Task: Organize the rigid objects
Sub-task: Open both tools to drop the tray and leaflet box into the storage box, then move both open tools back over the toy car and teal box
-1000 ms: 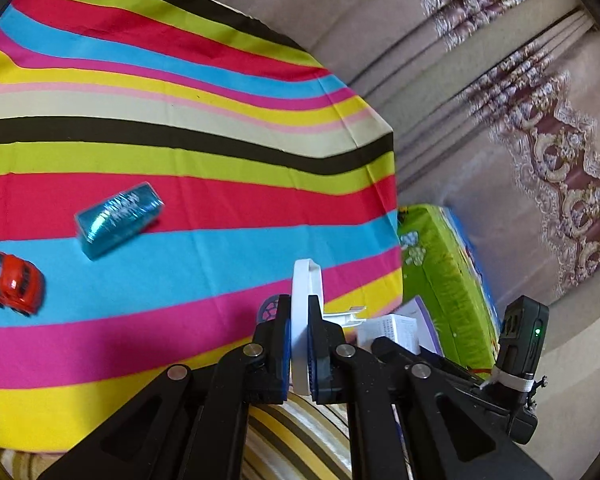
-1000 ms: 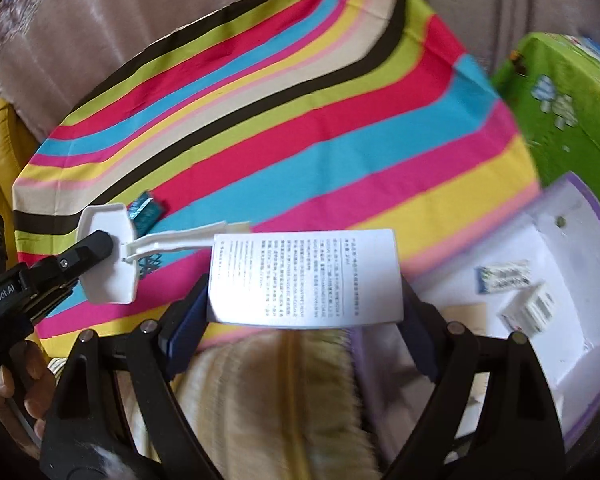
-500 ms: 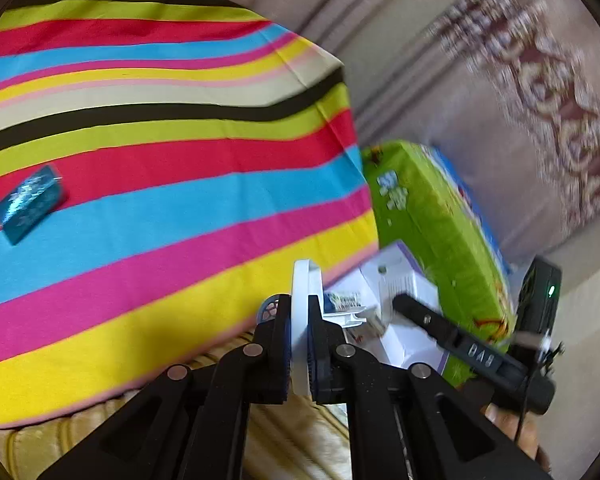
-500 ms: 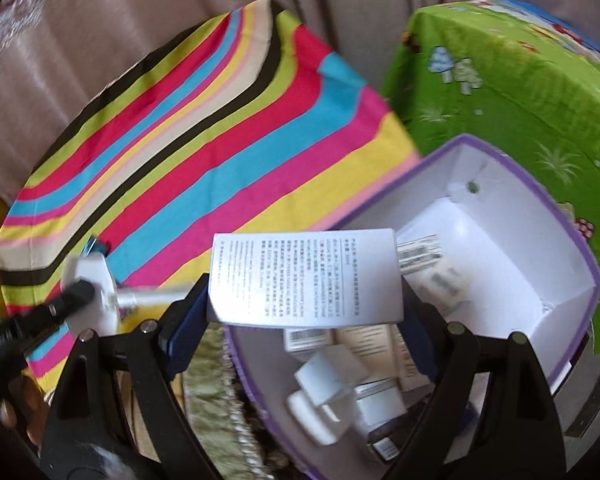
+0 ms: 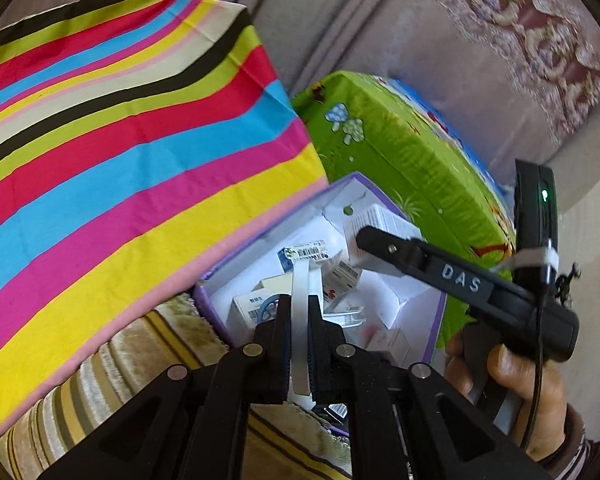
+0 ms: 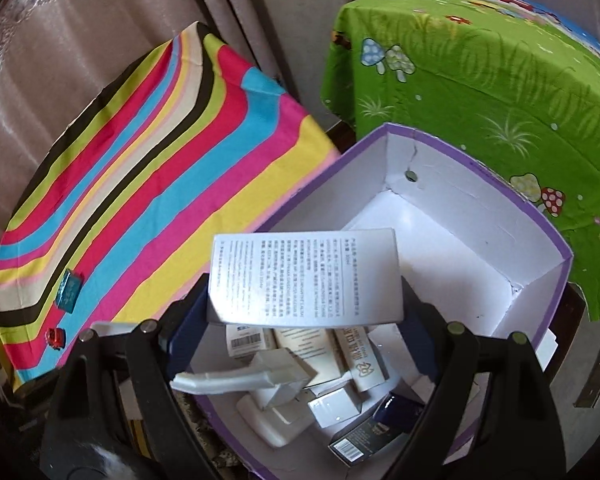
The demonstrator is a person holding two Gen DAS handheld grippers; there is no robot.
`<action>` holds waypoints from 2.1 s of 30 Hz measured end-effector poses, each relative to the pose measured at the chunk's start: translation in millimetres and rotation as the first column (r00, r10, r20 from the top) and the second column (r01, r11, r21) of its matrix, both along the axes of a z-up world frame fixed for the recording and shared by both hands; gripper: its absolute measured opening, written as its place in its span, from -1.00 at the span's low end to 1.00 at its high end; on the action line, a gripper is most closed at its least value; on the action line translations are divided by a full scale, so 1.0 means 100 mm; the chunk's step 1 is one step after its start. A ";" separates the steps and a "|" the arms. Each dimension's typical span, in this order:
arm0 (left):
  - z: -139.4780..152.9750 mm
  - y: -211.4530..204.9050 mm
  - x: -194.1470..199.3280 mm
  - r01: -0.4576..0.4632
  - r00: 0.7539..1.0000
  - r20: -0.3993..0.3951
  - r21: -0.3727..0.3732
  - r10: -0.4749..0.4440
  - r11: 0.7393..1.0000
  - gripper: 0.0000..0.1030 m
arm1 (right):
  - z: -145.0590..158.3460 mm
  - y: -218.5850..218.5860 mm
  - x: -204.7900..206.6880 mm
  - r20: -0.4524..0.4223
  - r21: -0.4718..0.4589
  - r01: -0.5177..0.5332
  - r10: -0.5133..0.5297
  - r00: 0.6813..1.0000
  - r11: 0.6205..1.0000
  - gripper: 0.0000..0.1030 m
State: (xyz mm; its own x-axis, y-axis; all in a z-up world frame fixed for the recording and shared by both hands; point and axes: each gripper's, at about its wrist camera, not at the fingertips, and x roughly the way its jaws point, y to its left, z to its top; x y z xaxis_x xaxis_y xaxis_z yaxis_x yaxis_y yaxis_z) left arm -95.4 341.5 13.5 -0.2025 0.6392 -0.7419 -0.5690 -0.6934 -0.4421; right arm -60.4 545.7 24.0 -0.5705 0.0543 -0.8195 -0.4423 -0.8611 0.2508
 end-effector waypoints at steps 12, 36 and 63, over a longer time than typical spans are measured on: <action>-0.01 0.21 0.11 0.131 0.991 0.000 0.023 -0.131 0.991 -0.65 | -0.03 0.10 0.04 0.028 0.026 0.079 -0.080 0.996 0.997 0.71; 0.14 -0.32 -0.07 -0.020 0.999 -0.024 0.079 0.022 0.997 0.12 | 0.07 -0.32 -0.17 0.024 -0.015 0.044 -0.044 0.999 0.999 0.88; 0.01 -1.30 -0.47 -0.299 0.954 -0.009 0.002 0.299 0.954 0.13 | 0.04 -1.30 -0.56 -0.014 -0.050 -0.159 0.159 0.987 0.986 0.88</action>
